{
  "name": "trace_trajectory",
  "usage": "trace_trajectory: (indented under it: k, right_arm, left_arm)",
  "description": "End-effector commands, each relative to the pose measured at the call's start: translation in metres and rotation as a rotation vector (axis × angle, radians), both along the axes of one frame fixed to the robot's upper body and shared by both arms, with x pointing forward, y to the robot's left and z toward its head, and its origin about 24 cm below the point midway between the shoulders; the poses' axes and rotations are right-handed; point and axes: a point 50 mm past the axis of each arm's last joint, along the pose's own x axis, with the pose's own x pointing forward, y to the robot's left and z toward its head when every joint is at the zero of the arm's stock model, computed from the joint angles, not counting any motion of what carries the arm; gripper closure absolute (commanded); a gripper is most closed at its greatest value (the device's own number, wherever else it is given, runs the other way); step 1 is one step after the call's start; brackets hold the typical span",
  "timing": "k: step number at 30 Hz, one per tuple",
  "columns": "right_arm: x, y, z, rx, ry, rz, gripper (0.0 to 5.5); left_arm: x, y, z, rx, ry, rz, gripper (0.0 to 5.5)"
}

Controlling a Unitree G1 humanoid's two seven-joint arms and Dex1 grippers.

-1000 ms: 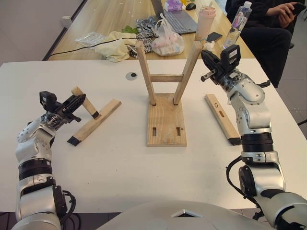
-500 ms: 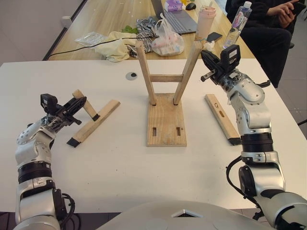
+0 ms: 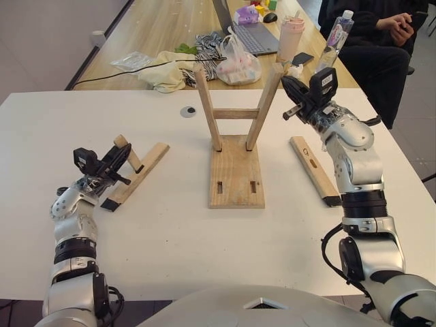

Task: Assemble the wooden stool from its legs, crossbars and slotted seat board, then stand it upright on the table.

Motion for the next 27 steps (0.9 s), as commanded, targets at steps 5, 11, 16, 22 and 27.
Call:
trace_trajectory:
  k: [5, 11, 16, 22, 27]
  right_arm:
    - [-0.003, -0.004, -0.002, -0.034, 0.000, -0.005, 5.50]
    - [-0.005, -0.004, -0.006, -0.040, 0.015, -0.004, 5.50]
    - [-0.005, -0.004, -0.005, -0.044, 0.015, 0.000, 5.50]
    - [-0.006, -0.005, -0.008, -0.044, 0.022, -0.009, 5.50]
    - [-0.009, -0.006, -0.011, -0.042, 0.030, -0.016, 5.50]
  left_arm:
    - [-0.097, -0.008, -0.101, -0.042, 0.526, 0.076, 5.14]
    - [-0.128, -0.014, -0.117, 0.071, 0.554, 0.122, 5.14]
    - [-0.123, -0.014, -0.118, 0.068, 0.578, 0.136, 5.14]
    - [-0.096, -0.002, -0.094, 0.139, 0.617, 0.057, 4.33]
    - [-0.039, 0.011, -0.002, 0.290, 0.553, 0.041, 3.61]
